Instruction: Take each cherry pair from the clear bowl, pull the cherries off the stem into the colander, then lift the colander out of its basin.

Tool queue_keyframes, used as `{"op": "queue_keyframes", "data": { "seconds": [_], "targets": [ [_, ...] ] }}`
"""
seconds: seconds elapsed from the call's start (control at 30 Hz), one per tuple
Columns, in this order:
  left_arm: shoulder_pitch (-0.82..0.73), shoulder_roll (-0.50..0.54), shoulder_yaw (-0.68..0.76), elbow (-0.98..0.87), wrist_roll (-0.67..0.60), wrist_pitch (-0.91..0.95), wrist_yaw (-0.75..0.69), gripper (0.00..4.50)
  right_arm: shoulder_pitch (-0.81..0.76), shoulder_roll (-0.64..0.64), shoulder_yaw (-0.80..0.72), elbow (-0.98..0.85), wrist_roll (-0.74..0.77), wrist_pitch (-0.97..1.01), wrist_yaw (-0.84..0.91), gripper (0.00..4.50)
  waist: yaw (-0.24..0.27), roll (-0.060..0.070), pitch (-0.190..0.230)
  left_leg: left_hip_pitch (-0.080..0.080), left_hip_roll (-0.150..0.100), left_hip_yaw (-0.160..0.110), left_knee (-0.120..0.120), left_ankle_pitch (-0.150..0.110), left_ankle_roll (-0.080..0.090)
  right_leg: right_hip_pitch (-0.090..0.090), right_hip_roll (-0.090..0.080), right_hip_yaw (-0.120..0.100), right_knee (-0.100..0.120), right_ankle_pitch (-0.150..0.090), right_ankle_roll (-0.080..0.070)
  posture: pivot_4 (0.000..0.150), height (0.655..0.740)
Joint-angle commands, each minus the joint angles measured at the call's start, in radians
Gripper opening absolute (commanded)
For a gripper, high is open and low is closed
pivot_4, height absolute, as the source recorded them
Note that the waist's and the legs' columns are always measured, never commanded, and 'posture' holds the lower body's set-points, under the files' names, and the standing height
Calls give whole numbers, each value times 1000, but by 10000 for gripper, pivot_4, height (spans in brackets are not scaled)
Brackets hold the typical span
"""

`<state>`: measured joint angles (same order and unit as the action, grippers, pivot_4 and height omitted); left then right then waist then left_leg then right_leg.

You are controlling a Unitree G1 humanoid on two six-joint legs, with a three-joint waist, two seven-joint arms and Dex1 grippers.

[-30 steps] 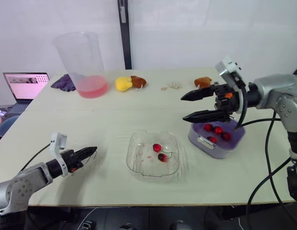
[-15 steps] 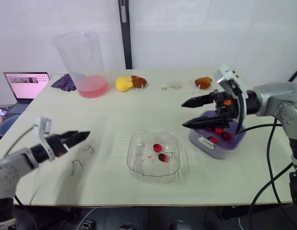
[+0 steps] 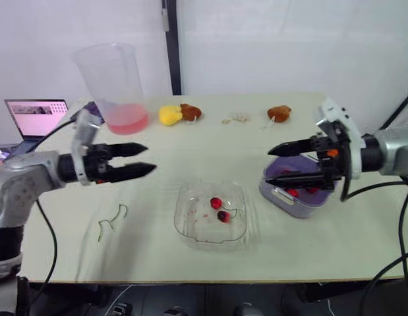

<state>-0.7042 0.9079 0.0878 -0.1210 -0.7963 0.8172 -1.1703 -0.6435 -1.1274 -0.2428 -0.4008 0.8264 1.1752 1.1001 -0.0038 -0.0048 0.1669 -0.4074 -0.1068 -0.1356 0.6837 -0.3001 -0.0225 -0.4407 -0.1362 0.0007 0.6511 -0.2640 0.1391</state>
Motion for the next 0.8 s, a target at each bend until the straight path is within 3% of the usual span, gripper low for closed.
{"op": "queue_keyframes", "data": {
  "seconds": [0.03,0.2,0.3,0.43,0.6,0.7,0.8],
  "targets": [
    [-91,-6,-87,-16,73,-91,-98,44679,113,-30,-196,-148,82,97,-62,45000,2,0,0,0,0,0,0,0,0,0,0,0,0,0,0,1500,7400],
    [-127,-51,-143,91,138,-171,-186,44679,244,24,-403,-301,186,221,-220,45000,-9,1,-1,2,1,1,-1,0,0,1,1,0,0,0,0,1500,7400],
    [-125,-63,-147,137,166,-203,-218,44679,283,49,-435,-381,208,229,-321,45000,-8,1,-1,2,1,1,-1,0,0,1,1,0,0,0,0,1500,7400],
    [-94,-71,-129,150,180,-230,-231,44679,147,51,-263,-415,224,341,-516,45000,-9,1,-1,2,1,1,0,0,0,1,0,1,1,0,0,1500,7400],
    [-20,-71,-93,134,197,-258,-201,44679,-179,285,116,-267,255,439,-659,45000,-17,1,-1,3,2,2,-1,0,0,1,1,1,1,0,0,1500,7400],
    [32,-63,-67,103,204,-266,-174,44679,-265,393,311,-179,235,439,-749,45000,-16,0,-1,1,1,0,-1,0,0,0,0,1,0,0,0,1500,7400],
    [72,-63,-43,64,185,-243,-145,44679,-300,481,415,-89,221,439,-853,45000,-11,0,-1,0,0,-1,0,0,0,0,0,0,0,0,0,1500,7400]
  ]
}}
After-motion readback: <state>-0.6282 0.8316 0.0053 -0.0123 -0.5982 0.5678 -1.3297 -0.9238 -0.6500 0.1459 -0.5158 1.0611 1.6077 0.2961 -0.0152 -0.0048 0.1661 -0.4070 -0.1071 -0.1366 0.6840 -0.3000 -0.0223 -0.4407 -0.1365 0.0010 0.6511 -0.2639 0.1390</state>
